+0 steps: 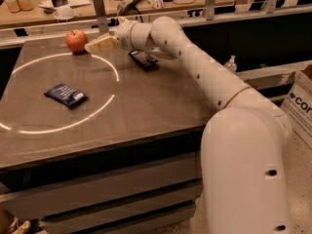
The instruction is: Pick apple
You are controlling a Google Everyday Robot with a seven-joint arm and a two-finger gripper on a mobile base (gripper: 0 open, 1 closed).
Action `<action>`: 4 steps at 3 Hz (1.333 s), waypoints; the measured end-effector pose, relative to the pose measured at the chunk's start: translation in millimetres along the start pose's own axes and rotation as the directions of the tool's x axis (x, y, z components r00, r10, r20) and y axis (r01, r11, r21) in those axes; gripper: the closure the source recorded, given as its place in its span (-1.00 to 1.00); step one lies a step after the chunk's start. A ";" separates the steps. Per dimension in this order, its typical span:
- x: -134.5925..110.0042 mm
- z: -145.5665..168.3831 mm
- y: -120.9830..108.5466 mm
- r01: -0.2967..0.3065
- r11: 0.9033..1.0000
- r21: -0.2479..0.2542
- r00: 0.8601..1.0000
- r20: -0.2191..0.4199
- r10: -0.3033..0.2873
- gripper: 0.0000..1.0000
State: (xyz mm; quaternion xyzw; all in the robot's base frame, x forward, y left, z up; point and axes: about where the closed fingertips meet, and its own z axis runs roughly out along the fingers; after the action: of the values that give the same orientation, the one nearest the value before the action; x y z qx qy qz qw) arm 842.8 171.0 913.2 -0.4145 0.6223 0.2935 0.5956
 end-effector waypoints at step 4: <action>28.8 97.6 25.5 -0.060 0.992 -0.113 0.994 -0.094 0.050 -1.00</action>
Offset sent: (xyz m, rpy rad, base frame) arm 0.0448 0.0793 -0.0281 -0.1017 0.0871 0.0731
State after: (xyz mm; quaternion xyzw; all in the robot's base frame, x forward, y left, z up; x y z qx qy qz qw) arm 870.8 262.4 870.1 -0.4438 0.6420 0.3261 0.5335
